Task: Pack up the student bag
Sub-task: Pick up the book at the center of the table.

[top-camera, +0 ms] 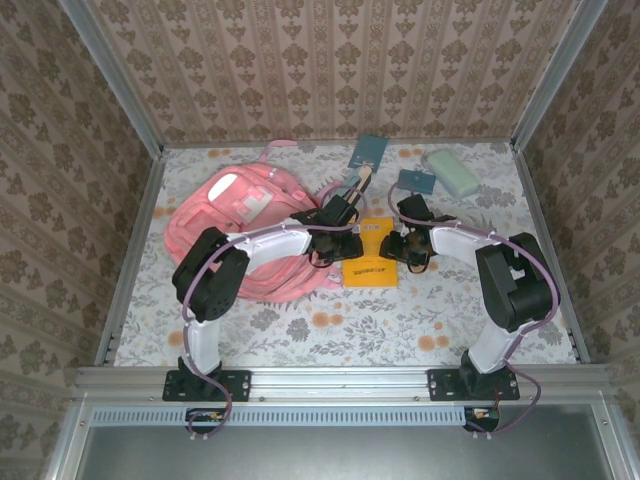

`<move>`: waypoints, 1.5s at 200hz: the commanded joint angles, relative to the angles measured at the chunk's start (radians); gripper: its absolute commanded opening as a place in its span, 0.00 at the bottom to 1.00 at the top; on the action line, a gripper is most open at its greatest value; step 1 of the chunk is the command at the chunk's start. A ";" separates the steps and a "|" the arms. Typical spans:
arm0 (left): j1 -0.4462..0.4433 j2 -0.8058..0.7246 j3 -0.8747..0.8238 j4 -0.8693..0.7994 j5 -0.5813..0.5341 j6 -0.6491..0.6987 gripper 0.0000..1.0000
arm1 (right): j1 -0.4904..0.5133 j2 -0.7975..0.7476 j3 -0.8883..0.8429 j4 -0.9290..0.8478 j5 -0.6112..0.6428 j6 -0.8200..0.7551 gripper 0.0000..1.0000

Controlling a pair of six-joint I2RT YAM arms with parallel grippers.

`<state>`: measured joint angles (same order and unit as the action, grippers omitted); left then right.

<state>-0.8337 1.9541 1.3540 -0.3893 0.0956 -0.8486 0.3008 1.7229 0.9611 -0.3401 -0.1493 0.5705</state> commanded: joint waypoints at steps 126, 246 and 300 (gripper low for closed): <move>0.014 0.109 -0.031 0.175 0.186 -0.037 0.50 | 0.013 0.032 -0.006 0.031 -0.003 -0.021 0.35; 0.035 -0.032 -0.173 0.635 0.406 -0.128 0.44 | 0.014 0.009 -0.026 0.039 -0.021 0.002 0.33; 0.037 -0.040 -0.210 0.760 0.462 -0.164 0.45 | 0.012 -0.009 -0.034 0.038 -0.023 0.010 0.34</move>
<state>-0.7628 1.9717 1.1435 0.1238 0.3687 -0.9745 0.2844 1.7134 0.9539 -0.3069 -0.0566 0.5579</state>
